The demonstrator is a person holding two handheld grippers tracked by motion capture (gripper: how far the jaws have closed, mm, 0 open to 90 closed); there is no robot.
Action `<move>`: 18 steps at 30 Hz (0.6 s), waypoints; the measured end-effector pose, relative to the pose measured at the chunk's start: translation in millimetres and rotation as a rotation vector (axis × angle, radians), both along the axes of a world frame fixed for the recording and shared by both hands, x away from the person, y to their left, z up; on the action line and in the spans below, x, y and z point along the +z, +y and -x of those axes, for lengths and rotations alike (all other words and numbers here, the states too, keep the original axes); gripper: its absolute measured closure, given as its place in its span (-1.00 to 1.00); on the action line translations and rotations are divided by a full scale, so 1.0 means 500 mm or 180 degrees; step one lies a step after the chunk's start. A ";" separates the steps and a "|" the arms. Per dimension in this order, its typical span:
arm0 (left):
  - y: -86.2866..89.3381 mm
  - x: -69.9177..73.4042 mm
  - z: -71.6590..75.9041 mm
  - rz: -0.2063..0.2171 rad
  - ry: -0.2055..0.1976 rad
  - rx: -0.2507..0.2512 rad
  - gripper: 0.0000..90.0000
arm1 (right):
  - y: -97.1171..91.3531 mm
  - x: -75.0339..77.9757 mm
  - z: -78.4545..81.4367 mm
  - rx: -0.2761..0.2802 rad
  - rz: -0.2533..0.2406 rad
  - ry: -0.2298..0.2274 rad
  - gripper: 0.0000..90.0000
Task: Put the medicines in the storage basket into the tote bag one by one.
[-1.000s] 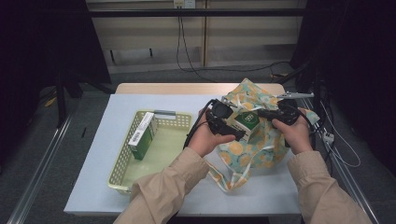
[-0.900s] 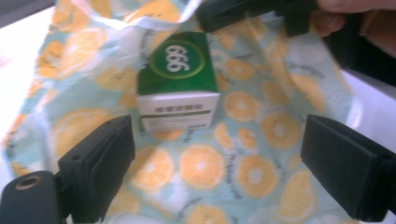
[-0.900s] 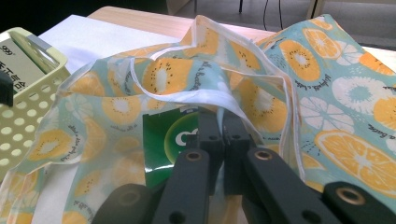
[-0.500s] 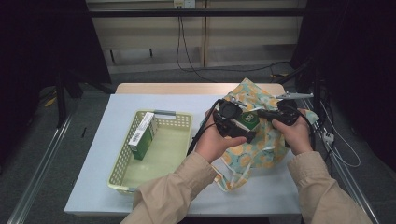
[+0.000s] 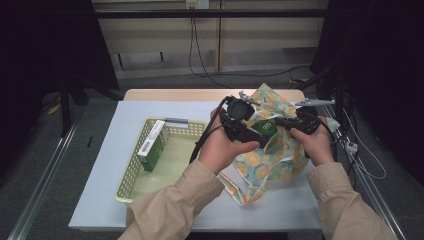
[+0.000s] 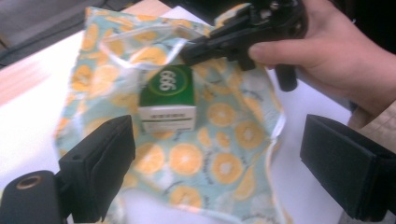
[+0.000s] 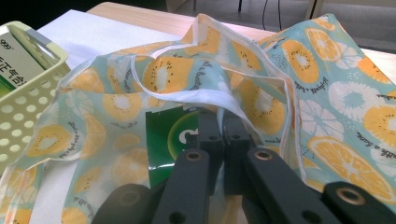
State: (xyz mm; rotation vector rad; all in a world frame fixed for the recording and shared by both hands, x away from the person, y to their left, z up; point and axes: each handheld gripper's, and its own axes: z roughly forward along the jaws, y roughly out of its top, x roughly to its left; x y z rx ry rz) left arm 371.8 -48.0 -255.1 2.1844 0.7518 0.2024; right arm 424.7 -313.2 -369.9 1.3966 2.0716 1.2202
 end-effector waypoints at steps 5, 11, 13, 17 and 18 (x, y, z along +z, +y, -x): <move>0.053 0.005 -0.012 -0.0059 -0.0076 0.0110 -0.78 | 0.000 0.000 0.000 0.0001 -0.0006 0.0000 0.99; 0.119 -0.004 -0.035 -0.0136 -0.0127 0.0233 -0.78 | -0.001 -0.002 -0.002 0.0001 -0.0002 0.0004 1.00; 0.138 -0.008 -0.040 -0.0172 -0.0127 0.0265 -0.78 | -0.001 -0.003 -0.003 0.0003 -0.0010 0.0008 0.99; 0.177 -0.014 -0.051 -0.0228 -0.0150 0.0317 -0.78 | -0.001 -0.004 -0.004 0.0002 -0.0006 0.0017 0.99; 0.188 -0.016 -0.054 -0.0211 -0.0144 0.0338 -0.78 | -0.001 -0.004 -0.004 0.0000 -0.0007 0.0017 0.99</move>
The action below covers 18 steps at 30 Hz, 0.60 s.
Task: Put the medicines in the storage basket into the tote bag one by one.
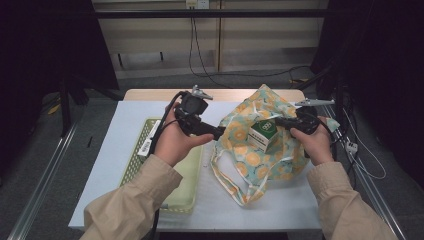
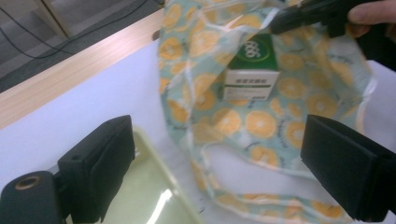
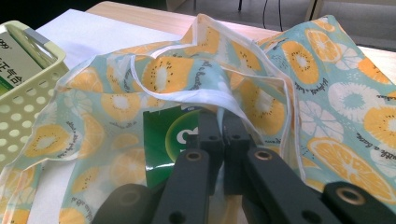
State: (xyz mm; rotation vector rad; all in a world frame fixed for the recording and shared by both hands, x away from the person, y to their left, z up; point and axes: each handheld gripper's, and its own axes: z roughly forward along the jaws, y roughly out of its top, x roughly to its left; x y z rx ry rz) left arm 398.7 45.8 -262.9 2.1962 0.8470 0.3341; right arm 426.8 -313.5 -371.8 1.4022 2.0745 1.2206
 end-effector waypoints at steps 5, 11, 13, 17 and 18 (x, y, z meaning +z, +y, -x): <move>0.052 -0.012 -0.014 0.0004 0.0006 0.0071 -0.78 | -0.001 -0.001 0.000 0.0003 0.0002 0.0007 0.99; 0.108 -0.026 -0.024 -0.0036 0.0009 0.0191 -0.79 | -0.003 0.000 0.000 -0.0007 -0.0001 -0.0002 0.99; 0.125 -0.031 -0.025 -0.0067 0.0017 0.0203 -0.78 | -0.004 0.000 0.000 -0.0006 -0.0005 -0.0002 0.99; 0.161 -0.045 -0.030 -0.0124 0.0007 0.0309 -0.76 | -0.005 0.002 0.001 -0.0008 -0.0006 -0.0012 0.99; 0.171 -0.049 -0.032 -0.0141 0.0024 0.0331 -0.76 | -0.005 0.002 0.001 -0.0006 -0.0004 -0.0022 0.99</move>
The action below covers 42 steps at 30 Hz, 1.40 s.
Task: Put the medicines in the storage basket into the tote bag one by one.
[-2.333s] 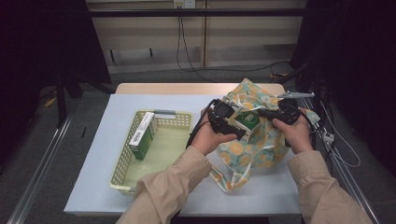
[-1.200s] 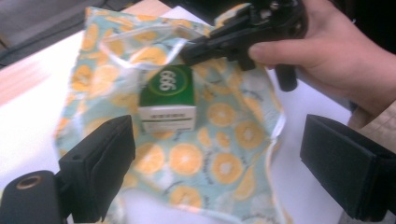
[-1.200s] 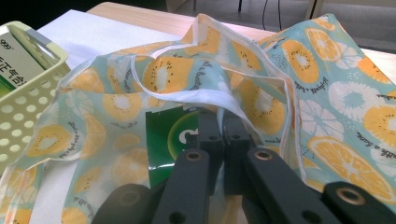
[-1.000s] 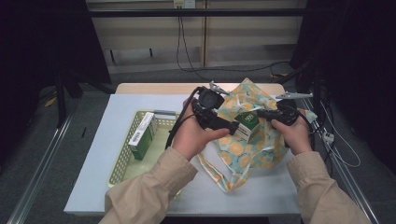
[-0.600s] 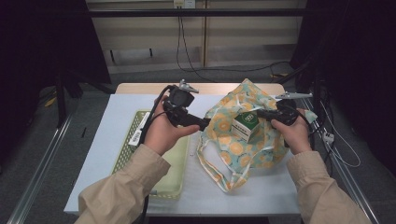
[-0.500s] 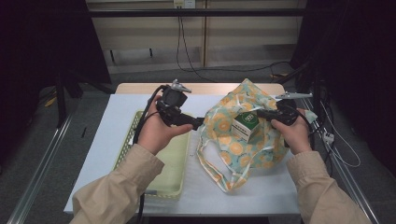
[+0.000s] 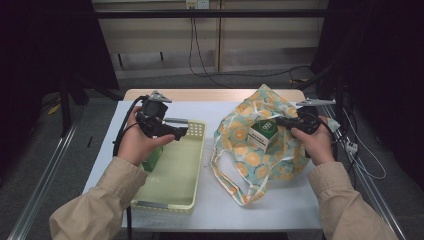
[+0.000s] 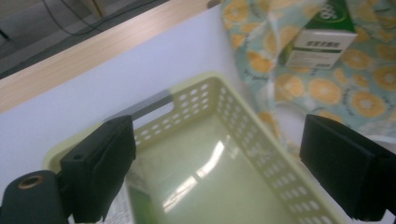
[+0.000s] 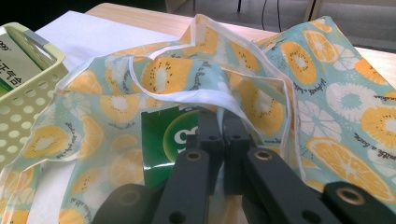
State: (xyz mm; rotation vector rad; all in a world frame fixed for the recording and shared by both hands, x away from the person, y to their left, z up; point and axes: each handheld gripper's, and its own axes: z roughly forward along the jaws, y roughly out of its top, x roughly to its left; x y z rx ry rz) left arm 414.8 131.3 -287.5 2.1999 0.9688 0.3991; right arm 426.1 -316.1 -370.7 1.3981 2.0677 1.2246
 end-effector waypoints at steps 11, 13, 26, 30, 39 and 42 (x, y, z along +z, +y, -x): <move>0.081 -0.072 -0.018 -0.0166 0.0135 0.0282 -0.72 | 0.000 0.000 0.001 0.0003 0.0001 0.0003 0.99; 0.092 -0.088 -0.023 -0.0201 0.0147 0.0325 -0.69 | 0.002 0.000 0.001 0.0003 -0.0003 0.0014 0.99; 0.113 -0.153 -0.025 -0.0376 0.0368 0.0406 -0.46 | -0.001 -0.001 0.000 0.0002 -0.0009 0.0000 0.99; 0.108 -0.164 -0.019 -0.0409 0.0511 0.0387 -0.25 | -0.001 -0.001 0.000 -0.0001 -0.0004 0.0006 0.99; 0.097 -0.170 -0.014 -0.0400 0.0630 0.0442 0.38 | -0.004 -0.002 -0.001 -0.0008 -0.0012 0.0010 0.99; 0.095 -0.160 -0.014 -0.0286 0.0654 0.0422 0.39 | -0.003 0.000 0.000 -0.0002 -0.0022 0.0002 0.99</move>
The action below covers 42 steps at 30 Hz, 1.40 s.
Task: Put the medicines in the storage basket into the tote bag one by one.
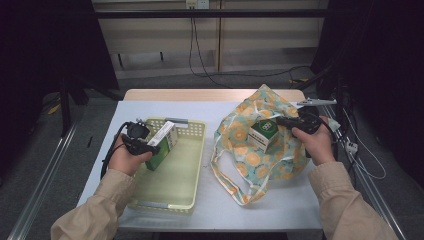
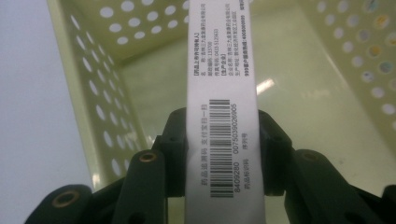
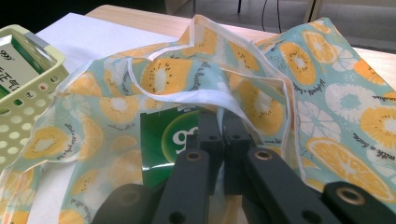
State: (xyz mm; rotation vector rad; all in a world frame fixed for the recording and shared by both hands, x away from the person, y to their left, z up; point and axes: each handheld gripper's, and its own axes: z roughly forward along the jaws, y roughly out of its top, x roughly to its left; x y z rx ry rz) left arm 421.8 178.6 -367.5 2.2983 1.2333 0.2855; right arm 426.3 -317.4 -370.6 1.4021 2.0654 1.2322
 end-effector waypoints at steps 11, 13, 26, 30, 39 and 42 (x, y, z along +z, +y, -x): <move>-0.047 0.126 0.027 0.0343 -0.0197 -0.0304 0.39 | -0.001 0.002 0.001 -0.0005 -0.0009 -0.0013 0.99; -0.069 0.144 0.035 0.0353 -0.0238 -0.0432 0.39 | 0.000 0.003 0.002 -0.0002 -0.0011 -0.0009 0.99; -0.180 0.181 0.050 0.0507 -0.0276 -0.0896 0.39 | -0.004 0.007 0.005 -0.0003 -0.0029 -0.0031 0.99; -0.211 0.178 0.050 0.0560 -0.0285 -0.0986 0.39 | -0.003 0.007 0.005 0.0002 -0.0034 -0.0033 0.99; -0.292 0.158 0.058 0.0624 -0.0221 -0.1240 0.39 | -0.001 0.011 0.005 0.0000 -0.0042 -0.0042 0.99; -0.320 0.146 0.057 0.0630 -0.0208 -0.1340 0.39 | -0.001 0.014 0.006 0.0003 -0.0057 -0.0053 0.99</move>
